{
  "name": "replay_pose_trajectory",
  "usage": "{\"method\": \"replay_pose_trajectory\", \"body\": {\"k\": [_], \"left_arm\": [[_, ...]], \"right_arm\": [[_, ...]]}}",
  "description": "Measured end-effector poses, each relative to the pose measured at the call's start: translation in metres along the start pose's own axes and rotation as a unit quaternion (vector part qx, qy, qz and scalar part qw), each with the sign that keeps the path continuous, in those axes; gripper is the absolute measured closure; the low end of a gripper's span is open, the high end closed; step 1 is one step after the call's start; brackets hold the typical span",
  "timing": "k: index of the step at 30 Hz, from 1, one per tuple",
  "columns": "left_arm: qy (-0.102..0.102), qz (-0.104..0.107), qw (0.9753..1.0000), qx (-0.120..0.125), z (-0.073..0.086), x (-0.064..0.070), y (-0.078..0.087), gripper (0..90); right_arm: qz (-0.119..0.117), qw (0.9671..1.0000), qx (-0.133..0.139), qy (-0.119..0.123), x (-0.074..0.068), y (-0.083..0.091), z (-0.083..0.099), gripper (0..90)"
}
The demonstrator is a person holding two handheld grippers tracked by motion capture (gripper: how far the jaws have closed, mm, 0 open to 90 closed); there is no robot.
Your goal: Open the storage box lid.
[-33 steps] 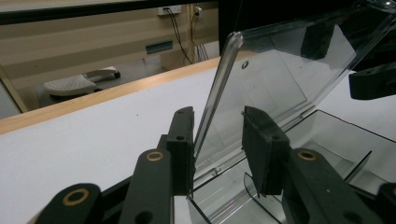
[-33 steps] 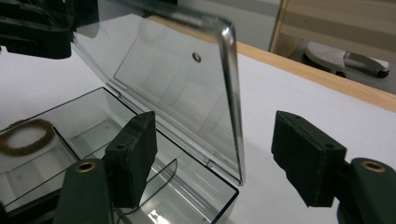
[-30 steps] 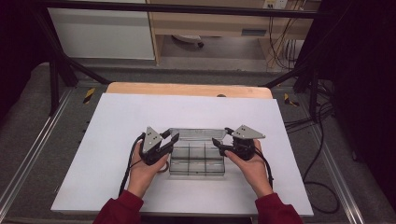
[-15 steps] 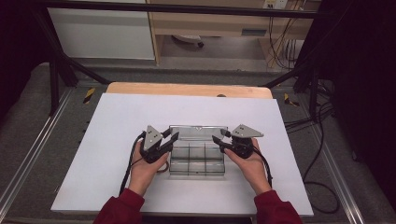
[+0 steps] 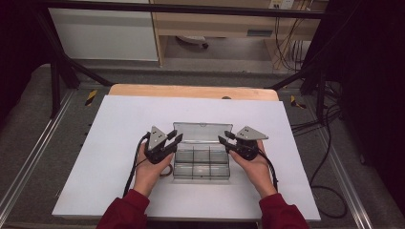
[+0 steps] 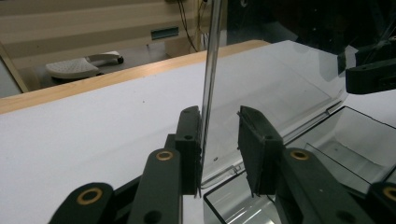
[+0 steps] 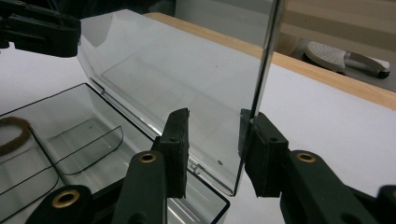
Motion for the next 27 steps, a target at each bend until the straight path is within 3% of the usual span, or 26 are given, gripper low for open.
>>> {"method": "replay_pose_trajectory", "body": {"k": [12, 27], "left_arm": [[0.019, 0.005, 0.9998, -0.007, -0.0024, -0.0039, -0.0061, 69.6], [0.020, 0.000, 0.9997, -0.014, -0.0040, -0.0040, -0.0104, 69.0]], "right_arm": [[0.000, 0.9998, -0.004, -0.019, 0.0037, -0.0044, -0.0028, 62.4], [0.001, 0.9994, -0.005, -0.033, 0.0042, -0.0049, -0.0034, 62.3]]}}
Point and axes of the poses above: each handheld gripper's, and its own axes: y roughly backward along the jaws, z roughly out of its underside, x roughly to its right, the point moved 2 cm from there along -y, roughly forward along the jaws, and after that the axes turned 1 degree about -z, right-handed, at the moved point
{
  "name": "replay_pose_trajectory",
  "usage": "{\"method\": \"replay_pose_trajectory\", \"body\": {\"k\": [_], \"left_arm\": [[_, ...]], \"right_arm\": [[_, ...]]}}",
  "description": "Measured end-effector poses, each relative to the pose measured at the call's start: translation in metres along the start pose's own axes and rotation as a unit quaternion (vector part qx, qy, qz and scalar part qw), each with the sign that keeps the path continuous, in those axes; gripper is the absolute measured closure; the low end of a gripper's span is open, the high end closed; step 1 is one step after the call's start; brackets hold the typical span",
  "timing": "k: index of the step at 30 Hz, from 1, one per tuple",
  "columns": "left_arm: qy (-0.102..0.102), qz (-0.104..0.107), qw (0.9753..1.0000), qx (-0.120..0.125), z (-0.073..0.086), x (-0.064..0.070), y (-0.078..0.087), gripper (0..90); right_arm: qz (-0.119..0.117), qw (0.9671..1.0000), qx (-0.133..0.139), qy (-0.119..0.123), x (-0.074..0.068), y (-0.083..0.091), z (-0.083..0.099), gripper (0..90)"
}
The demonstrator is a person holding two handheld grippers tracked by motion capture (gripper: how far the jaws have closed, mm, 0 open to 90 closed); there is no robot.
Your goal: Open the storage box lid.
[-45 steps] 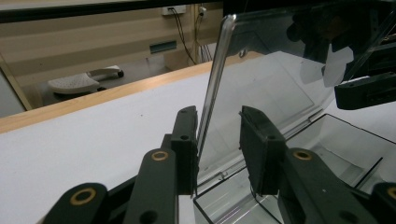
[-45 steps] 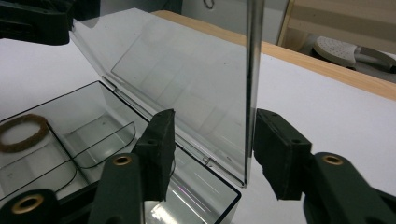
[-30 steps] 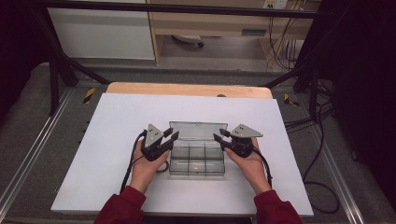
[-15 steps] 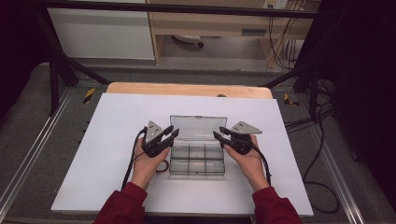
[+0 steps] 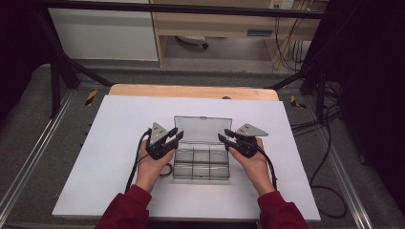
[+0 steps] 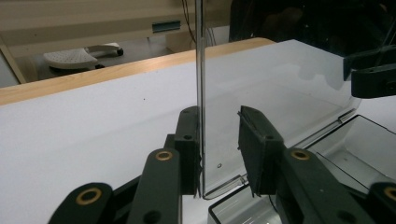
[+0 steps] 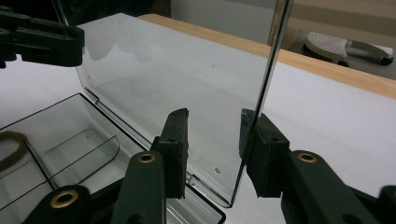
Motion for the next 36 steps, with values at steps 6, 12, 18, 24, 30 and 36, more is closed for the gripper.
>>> {"method": "replay_pose_trajectory", "body": {"k": [6, 12, 18, 24, 30, 36], "left_arm": [[0.003, 0.000, 1.0000, 0.000, 0.000, -0.001, -0.001, 69.1], [0.013, 0.000, 0.9999, 0.001, 0.000, -0.004, -0.002, 69.7], [0.018, 0.002, 0.9998, 0.002, 0.001, -0.005, -0.002, 70.1], [0.018, 0.000, 0.9998, -0.003, -0.001, -0.004, -0.003, 69.6], [0.024, 0.002, 0.9997, -0.005, -0.002, -0.004, -0.004, 69.2], [0.021, 0.002, 0.9998, -0.006, -0.005, -0.003, -0.007, 64.7]], "right_arm": [[0.001, 1.0000, -0.002, 0.001, 0.001, -0.001, -0.001, 61.6], [0.001, 0.9999, -0.013, -0.002, 0.002, -0.005, -0.004, 60.8], [0.005, 0.9997, -0.023, 0.001, 0.002, -0.006, -0.007, 60.0], [0.005, 0.9994, -0.035, 0.004, 0.003, -0.006, -0.009, 59.8], [0.003, 0.9994, -0.035, -0.003, 0.003, -0.007, -0.010, 58.8], [0.000, 0.9995, -0.030, -0.009, 0.003, -0.008, -0.016, 55.4]]}}
Point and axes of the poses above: each handheld gripper's, and its own axes: y roughly backward along the jaws, z roughly out of its underside, x roughly to its right, the point moved 2 cm from there along -y, roughly forward along the jaws, and after that the axes turned 1 degree about -z, right-handed, at the moved point
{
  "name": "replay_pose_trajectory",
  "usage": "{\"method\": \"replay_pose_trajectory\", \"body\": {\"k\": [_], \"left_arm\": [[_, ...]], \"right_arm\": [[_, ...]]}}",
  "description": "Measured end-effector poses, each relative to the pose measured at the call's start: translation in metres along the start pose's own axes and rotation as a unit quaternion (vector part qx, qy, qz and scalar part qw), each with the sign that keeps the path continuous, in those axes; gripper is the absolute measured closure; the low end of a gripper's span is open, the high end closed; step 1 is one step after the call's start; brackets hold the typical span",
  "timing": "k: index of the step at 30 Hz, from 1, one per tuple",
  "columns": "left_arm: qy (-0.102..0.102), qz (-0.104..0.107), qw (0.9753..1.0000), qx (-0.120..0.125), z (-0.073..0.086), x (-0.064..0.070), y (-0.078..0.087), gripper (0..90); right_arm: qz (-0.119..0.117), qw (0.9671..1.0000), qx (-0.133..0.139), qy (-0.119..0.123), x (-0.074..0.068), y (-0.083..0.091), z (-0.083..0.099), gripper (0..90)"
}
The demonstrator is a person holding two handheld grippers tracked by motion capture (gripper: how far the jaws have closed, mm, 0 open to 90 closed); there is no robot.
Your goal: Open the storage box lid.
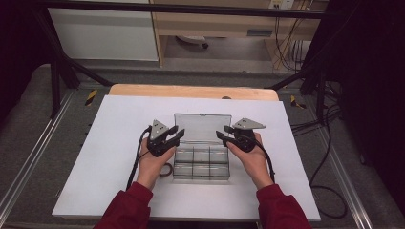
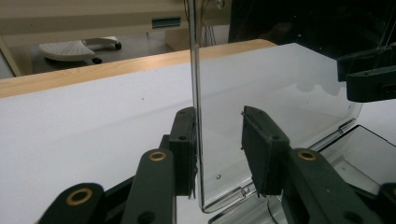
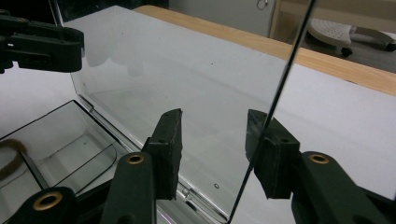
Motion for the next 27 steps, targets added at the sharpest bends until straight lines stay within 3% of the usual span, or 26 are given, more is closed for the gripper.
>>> {"method": "replay_pose_trajectory", "body": {"k": [27], "left_arm": [[0.011, 0.005, 0.9999, -0.012, -0.004, -0.009, -0.017, 59.8]], "right_arm": [[0.006, 0.9998, -0.005, -0.019, 0.009, -0.015, -0.003, 48.5]]}}
Point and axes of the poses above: each handheld gripper's, and its own axes: y roughly backward along the jaws, z roughly out of its underside, x roughly to its right, the point moved 2 cm from there along -y, roughly forward along the jaws, and after that the axes turned 1 degree about -z, right-handed, at the moved point
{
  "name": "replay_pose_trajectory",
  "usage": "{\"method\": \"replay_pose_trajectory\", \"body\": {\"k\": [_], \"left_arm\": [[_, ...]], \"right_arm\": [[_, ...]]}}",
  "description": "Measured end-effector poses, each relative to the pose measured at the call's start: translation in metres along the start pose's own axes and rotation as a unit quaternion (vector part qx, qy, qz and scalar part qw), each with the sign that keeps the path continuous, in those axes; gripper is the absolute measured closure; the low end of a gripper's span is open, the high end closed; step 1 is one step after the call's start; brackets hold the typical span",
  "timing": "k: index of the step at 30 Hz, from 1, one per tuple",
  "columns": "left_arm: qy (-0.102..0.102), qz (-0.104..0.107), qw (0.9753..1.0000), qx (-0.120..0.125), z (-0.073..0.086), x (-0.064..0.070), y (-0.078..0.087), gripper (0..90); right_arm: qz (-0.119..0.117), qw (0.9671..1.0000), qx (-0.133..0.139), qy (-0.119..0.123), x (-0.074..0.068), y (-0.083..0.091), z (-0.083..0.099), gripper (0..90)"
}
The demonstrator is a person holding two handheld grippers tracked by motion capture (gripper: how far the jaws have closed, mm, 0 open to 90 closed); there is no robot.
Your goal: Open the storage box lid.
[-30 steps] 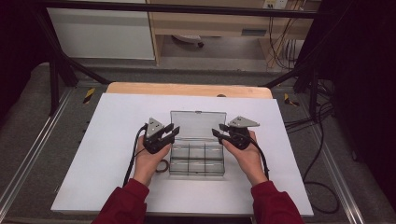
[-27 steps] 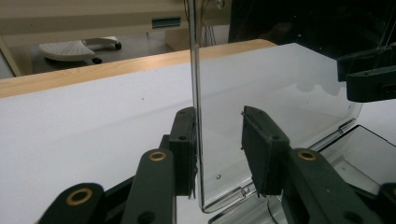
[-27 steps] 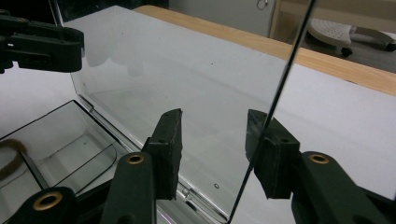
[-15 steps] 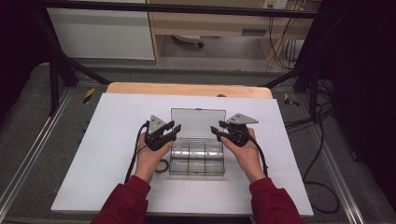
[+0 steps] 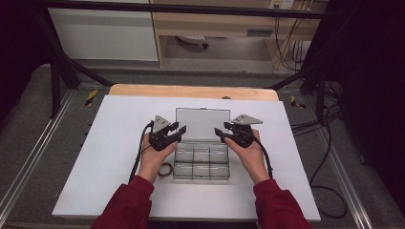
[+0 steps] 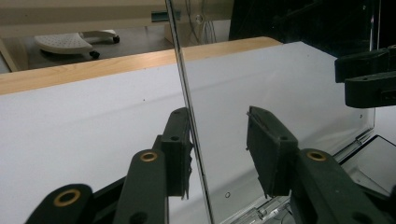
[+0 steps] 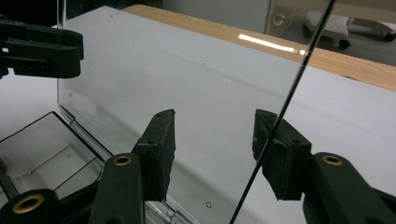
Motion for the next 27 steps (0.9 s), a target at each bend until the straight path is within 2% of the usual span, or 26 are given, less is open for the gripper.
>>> {"method": "replay_pose_trajectory", "body": {"k": [24, 27], "left_arm": [[0.011, -0.002, 0.9997, -0.020, 0.003, -0.005, -0.009, 56.7], [0.012, -0.003, 0.9997, -0.021, 0.004, -0.006, -0.010, 56.4]], "right_arm": [[-0.005, 0.9993, -0.019, -0.032, 0.007, -0.015, 0.000, 39.7], [-0.002, 0.9993, -0.023, -0.029, 0.007, -0.017, -0.001, 38.7]]}}
Point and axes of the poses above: each handheld gripper's, and its own axes: y roughly backward along the jaws, z roughly out of its underside, x roughly to its right, the point moved 2 cm from there along -y, roughly forward along the jaws, and after that the axes turned 1 degree about -z, right-handed, at the moved point
